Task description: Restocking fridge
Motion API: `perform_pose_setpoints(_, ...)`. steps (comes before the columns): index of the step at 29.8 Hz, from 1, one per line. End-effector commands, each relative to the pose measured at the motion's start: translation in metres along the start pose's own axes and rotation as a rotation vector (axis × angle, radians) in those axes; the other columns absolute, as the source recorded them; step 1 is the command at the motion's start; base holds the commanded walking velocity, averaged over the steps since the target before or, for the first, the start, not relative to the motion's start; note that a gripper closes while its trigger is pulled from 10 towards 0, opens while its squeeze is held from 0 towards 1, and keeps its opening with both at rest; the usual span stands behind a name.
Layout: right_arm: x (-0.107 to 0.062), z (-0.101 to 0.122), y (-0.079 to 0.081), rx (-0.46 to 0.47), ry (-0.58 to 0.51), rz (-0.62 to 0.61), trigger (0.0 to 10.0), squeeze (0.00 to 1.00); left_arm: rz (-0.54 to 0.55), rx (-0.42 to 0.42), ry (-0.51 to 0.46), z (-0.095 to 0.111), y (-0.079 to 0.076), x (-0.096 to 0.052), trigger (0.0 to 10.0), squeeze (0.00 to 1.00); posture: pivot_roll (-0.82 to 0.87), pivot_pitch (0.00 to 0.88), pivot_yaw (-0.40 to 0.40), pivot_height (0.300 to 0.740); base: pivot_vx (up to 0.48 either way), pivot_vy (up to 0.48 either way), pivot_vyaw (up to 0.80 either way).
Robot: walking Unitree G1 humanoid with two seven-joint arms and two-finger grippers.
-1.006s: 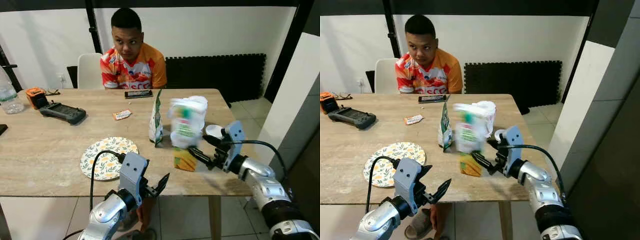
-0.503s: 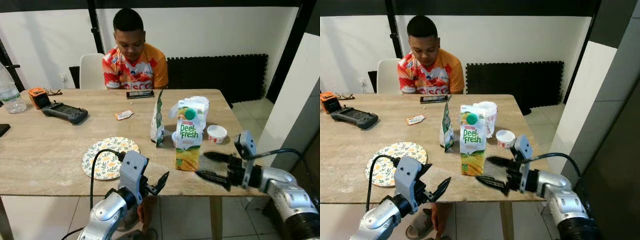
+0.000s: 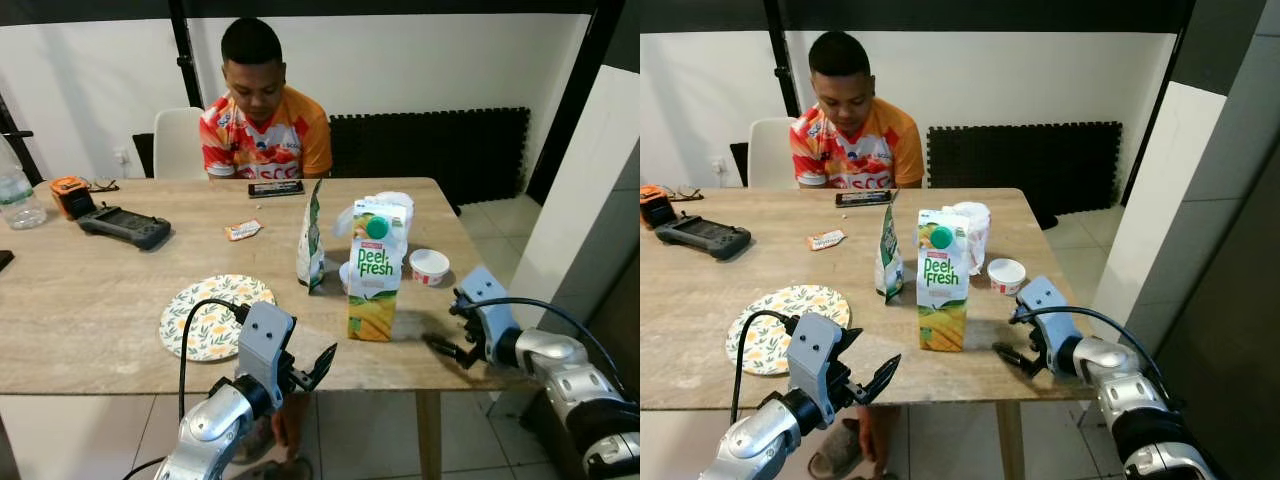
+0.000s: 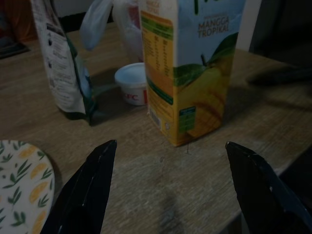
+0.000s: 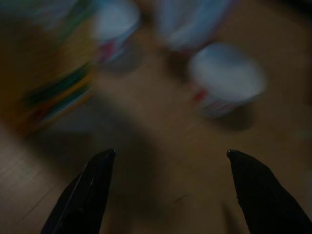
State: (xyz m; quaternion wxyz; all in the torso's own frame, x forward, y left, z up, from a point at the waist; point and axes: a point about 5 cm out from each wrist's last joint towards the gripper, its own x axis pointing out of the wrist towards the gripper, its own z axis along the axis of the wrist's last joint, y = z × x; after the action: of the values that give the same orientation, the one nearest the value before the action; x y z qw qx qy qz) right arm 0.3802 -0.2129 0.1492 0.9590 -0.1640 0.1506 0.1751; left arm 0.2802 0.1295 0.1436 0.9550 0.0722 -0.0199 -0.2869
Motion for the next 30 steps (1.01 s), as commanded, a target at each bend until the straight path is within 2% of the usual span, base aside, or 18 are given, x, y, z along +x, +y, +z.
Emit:
perform_pose_setpoints(1, 0.003, 0.009, -0.004, 0.055, -0.070, -0.126, 10.0, 0.00, 0.006, 0.014, 0.018, -0.004, 0.000, -0.002, 10.0, 0.00, -0.05, 0.063, -0.017, 0.740, 0.000, 0.000, 0.00)
perform_pose_setpoints(2, 0.003, 0.009, -0.004, 0.055, -0.070, -0.126, 10.0, 0.00, 0.006, 0.014, 0.018, -0.004, 0.000, -0.002, 10.0, 0.00, -0.05, 0.063, -0.017, 0.740, 0.000, 0.000, 0.00)
perform_pose_setpoints(5, 0.010, 0.022, 0.003, 0.211, -0.177, -0.159, 10.0, 0.00, 0.007, 0.029, 0.028, -0.005, 0.000, -0.003, 10.0, 0.00, -0.04, 0.070, -0.015, 0.740, 0.000, 0.000, 0.00)
perform_pose_setpoints(7, 0.012, 0.024, 0.005, 0.239, -0.199, -0.149, 10.0, 0.00, 0.006, 0.032, 0.031, -0.005, 0.000, -0.003, 10.0, 0.00, -0.04, 0.071, -0.014, 0.740, 0.000, 0.000, 0.00)
perform_pose_setpoints(15, 0.018, 0.028, 0.028, 0.203, -0.241, -0.006, 10.0, 0.00, 0.012, 0.036, 0.034, -0.005, 0.002, -0.004, 10.0, 0.00, -0.04, 0.070, -0.018, 0.740, 0.000, 0.000, 0.00)
perform_pose_setpoints(18, 0.019, 0.033, 0.049, 0.171, -0.303, 0.182, 10.0, 0.00, 0.005, 0.052, 0.040, -0.006, 0.000, -0.003, 10.0, 0.00, -0.04, 0.061, -0.013, 0.740, 0.000, 0.000, 0.00)
perform_pose_setpoints(21, 0.019, 0.034, 0.054, 0.163, -0.315, 0.223, 10.0, 0.00, 0.003, 0.053, 0.041, -0.007, -0.001, -0.003, 10.0, 0.00, -0.04, 0.060, -0.012, 0.740, 0.000, 0.000, 0.00)
perform_pose_setpoints(24, 0.016, 0.031, 0.065, 0.134, -0.328, 0.351, 10.0, 0.00, -0.003, 0.052, 0.039, -0.007, -0.002, -0.001, 10.0, 0.00, -0.04, 0.053, -0.007, 0.740, 0.000, 0.000, 0.00)
perform_pose_setpoints(28, 0.013, 0.028, 0.070, 0.104, -0.320, 0.422, 10.0, 0.00, -0.006, 0.052, 0.038, -0.007, -0.002, 0.000, 10.0, 0.00, -0.04, 0.049, -0.005, 0.740, 0.000, 0.000, 0.00)
perform_pose_setpoints(29, 0.008, 0.021, 0.075, 0.072, -0.303, 0.506, 10.0, 0.00, -0.010, 0.053, 0.036, -0.007, -0.003, 0.000, 10.0, 0.00, -0.04, 0.047, -0.004, 0.740, 0.000, 0.000, 0.00)
perform_pose_setpoints(30, 0.008, 0.021, 0.075, 0.072, -0.303, 0.506, 10.0, 0.00, -0.010, 0.053, 0.036, -0.007, -0.003, 0.000, 10.0, 0.00, -0.04, 0.047, -0.004, 0.740, 0.000, 0.000, 0.00)
